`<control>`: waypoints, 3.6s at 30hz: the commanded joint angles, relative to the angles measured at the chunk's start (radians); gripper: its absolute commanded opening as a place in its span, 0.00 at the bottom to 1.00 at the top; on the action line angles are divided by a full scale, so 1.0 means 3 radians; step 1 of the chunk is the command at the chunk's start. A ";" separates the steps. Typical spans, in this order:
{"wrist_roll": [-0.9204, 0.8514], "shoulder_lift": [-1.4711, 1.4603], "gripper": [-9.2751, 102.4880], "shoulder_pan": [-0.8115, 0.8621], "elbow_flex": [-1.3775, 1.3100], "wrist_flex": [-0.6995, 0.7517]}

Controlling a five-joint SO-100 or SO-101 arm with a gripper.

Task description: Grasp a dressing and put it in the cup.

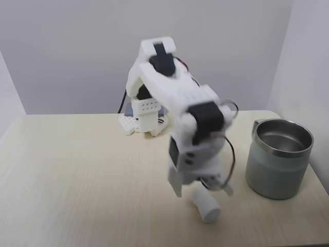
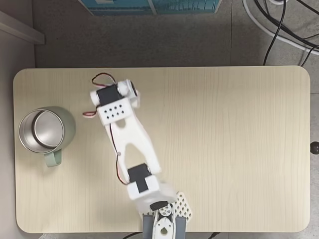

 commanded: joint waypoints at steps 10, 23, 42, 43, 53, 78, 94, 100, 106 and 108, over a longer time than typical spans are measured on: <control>0.0235 0.0343 0.41 -0.0123 0.0199 -0.0251; 0.0598 0.0353 0.08 -0.0220 0.0087 -0.0568; 0.0849 -0.1289 0.08 -0.0368 -0.0189 0.0000; 0.0864 -0.1391 0.08 -0.0383 -0.0174 0.0056; 0.0941 -0.2015 0.08 -0.0419 0.0220 0.0501; 0.2546 -0.0542 0.08 -0.1877 0.1979 0.0506; 0.2598 -0.0516 0.34 -0.1969 0.1943 0.0511; 0.2649 -0.0527 0.35 -0.1984 0.1938 0.0511; 0.2725 -0.0644 0.34 -0.1963 0.1887 0.0511; 0.2756 -0.0680 0.34 -0.1958 0.1882 0.0511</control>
